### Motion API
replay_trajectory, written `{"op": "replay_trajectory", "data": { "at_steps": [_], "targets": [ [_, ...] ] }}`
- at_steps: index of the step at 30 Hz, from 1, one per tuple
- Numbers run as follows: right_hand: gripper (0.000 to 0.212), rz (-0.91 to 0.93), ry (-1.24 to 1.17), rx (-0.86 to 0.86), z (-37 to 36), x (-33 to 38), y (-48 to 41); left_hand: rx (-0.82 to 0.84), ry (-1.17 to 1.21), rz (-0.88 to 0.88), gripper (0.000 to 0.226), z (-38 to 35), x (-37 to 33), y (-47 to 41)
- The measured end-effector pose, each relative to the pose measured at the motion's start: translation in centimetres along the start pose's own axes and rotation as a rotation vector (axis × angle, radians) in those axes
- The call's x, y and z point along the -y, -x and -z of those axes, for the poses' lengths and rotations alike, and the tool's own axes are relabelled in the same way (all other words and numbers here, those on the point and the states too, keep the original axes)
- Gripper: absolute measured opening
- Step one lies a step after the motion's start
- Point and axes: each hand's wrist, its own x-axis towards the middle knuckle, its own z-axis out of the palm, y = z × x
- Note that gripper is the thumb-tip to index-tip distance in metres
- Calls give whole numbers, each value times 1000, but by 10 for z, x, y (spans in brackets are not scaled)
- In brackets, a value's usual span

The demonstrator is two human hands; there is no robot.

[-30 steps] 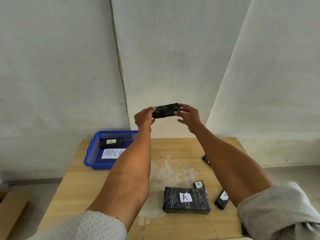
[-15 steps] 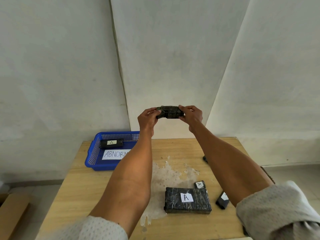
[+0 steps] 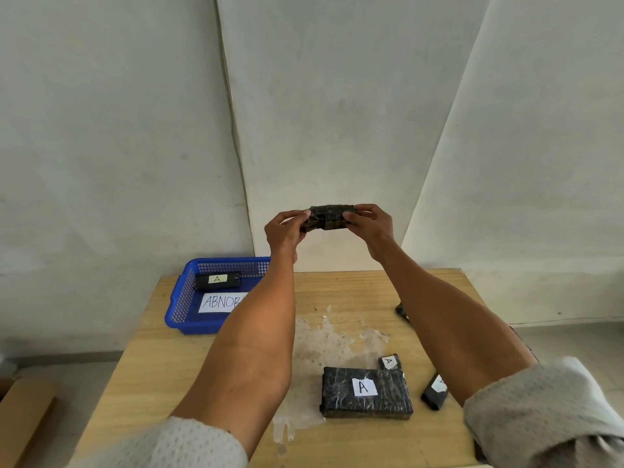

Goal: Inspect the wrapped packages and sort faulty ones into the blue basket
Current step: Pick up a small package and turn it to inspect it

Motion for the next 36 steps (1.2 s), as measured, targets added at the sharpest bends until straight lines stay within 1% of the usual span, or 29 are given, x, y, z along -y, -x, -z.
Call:
{"op": "replay_trajectory", "data": {
  "at_steps": [2,5,8,11,14,18,21,25,29,32,34,36],
  "targets": [
    [42,19,-3,20,2,-1,1,-5,-20,-3,17,-1,-1,-2],
    [37,29,1,23,4,-1,0,2,-27,-7,17,-2,-1,-1],
    [34,5,-4,-13,5,-1,-3,20,40,-1,23,-4,-1,3],
    [25,-98,-105,-39,9,-2,-8,118,201,49,24,-7,-7,11],
    [21,-161,-194,-47,11,-7,-9,230,149,79,25,-13,-12,19],
    [14,-241,-280,-37,8,-14,-2,315,85,76,32,-22,-12,31],
    [14,-262,-328,-43,7,-18,-1,309,38,38,30,-27,-10,37],
    [28,-260,-353,-39,6,-21,-4,313,46,36,25,-25,-12,34],
    [28,-245,-347,-15,-1,-14,0,310,82,42,24,-23,-17,32],
    [23,-234,-333,-30,-4,-13,-1,290,88,22,23,-22,-18,31],
    [22,-228,-292,-67,-3,-15,-2,224,89,3,22,-20,-17,29],
    [30,-217,-257,-119,0,-13,-1,92,68,-17,15,-19,-15,22]
  ]
}}
